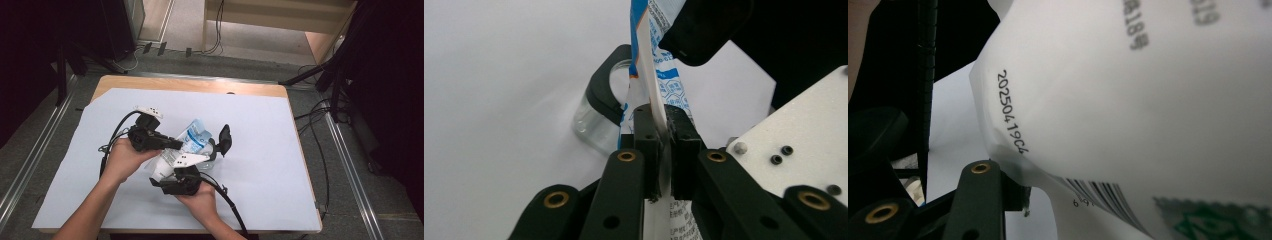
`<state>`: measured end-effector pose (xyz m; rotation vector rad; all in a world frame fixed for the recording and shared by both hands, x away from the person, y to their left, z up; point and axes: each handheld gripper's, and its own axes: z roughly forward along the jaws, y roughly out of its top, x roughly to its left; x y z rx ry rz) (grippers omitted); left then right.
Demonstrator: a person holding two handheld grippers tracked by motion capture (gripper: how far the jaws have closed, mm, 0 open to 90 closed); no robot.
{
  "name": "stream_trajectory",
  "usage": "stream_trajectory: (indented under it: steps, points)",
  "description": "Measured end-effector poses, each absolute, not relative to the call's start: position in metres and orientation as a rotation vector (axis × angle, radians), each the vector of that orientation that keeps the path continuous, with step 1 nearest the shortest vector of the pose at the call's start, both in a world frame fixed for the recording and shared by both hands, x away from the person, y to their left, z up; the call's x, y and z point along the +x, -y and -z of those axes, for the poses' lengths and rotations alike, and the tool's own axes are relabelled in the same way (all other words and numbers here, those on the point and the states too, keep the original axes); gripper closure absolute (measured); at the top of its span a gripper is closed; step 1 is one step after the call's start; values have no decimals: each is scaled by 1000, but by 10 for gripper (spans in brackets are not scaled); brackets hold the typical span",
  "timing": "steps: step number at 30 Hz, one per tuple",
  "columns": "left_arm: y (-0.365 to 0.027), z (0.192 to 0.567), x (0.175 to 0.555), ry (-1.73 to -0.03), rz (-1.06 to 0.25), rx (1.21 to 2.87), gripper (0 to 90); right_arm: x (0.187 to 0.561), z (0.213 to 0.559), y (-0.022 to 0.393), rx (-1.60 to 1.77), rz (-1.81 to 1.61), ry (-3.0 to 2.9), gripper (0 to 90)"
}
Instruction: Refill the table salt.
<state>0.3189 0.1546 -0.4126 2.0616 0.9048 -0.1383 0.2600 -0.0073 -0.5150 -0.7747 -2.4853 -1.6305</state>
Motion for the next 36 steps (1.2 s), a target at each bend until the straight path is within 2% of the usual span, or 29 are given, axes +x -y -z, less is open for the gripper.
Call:
stream_trajectory:
  steps: [8,15,27,36]
  points:
    - [-154,412,319,-945,108,2071,900,257,512,6,-824,1590,2570,470]
    - [-151,413,319,-936,109,2069,894,256,511,6,-857,1569,2582,502]
    - [-155,410,317,-890,166,2035,797,257,507,13,-838,1679,2433,554]
    - [-153,411,315,-923,131,2097,877,257,509,9,-810,1647,2411,539]
